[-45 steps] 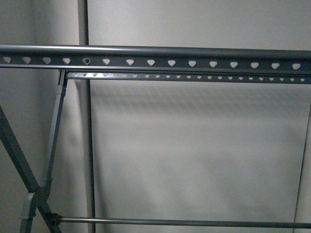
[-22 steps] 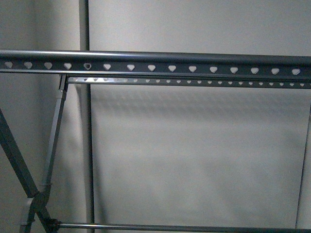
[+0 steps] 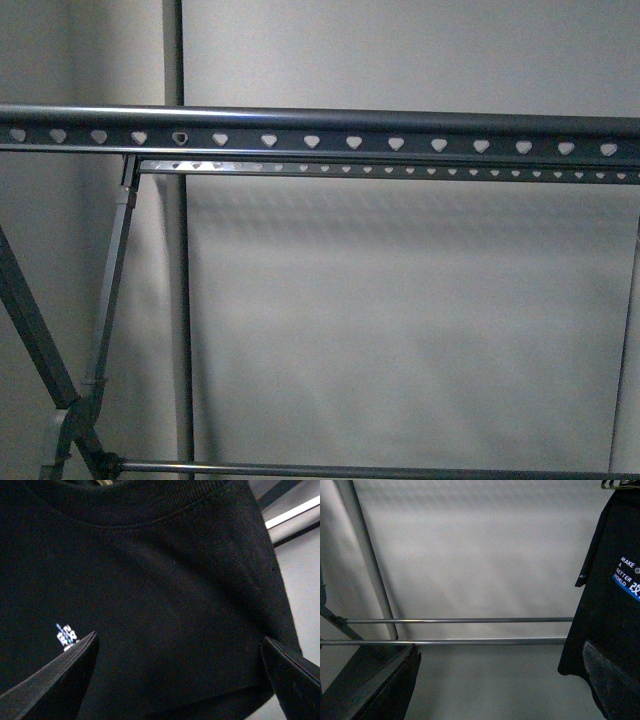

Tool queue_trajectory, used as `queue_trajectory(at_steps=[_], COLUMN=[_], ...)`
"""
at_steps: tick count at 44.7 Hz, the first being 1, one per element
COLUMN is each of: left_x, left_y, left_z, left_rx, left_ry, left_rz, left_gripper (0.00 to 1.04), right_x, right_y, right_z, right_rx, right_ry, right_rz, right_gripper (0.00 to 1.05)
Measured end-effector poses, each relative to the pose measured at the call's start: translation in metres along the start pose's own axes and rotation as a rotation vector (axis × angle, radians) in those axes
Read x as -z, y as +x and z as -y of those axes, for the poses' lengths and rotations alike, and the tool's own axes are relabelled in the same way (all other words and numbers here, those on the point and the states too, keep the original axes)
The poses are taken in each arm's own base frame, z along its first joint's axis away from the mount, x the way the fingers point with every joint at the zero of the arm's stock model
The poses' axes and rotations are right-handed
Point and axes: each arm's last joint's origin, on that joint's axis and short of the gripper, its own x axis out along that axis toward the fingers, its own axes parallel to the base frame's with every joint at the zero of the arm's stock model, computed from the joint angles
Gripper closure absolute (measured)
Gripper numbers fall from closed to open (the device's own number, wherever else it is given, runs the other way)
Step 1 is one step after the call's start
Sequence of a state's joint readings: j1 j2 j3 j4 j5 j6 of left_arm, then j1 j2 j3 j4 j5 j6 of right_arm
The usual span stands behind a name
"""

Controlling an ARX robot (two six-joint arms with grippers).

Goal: Hang clothes on hanger

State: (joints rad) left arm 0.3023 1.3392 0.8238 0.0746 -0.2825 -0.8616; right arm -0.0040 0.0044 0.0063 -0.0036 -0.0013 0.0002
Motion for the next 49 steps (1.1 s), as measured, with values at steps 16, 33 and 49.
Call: queue_trajectory(at_steps=[16, 33, 49], left_x=[0.007, -0.01, -0.032], left_y=[-0.053, -0.026, 0.015], left_z=[0.003, 0.029, 0.059], left_rx=[0.101, -0.056, -0.178], left_ry=[-0.002, -0.054, -0.106], left_rz=[-0.105, -0.02, 0.075], left_gripper=[0.07, 0.07, 0.07], right_x=[0.0, 0.0, 0.0], right_y=[0.0, 0.0, 0.0], right_z=[0.0, 0.0, 0.0], right_rx=[0.0, 0.0, 0.0], right_ry=[0.0, 0.0, 0.0], right_rz=[0.0, 0.0, 0.0], right_gripper=[0.07, 0.07, 0.07])
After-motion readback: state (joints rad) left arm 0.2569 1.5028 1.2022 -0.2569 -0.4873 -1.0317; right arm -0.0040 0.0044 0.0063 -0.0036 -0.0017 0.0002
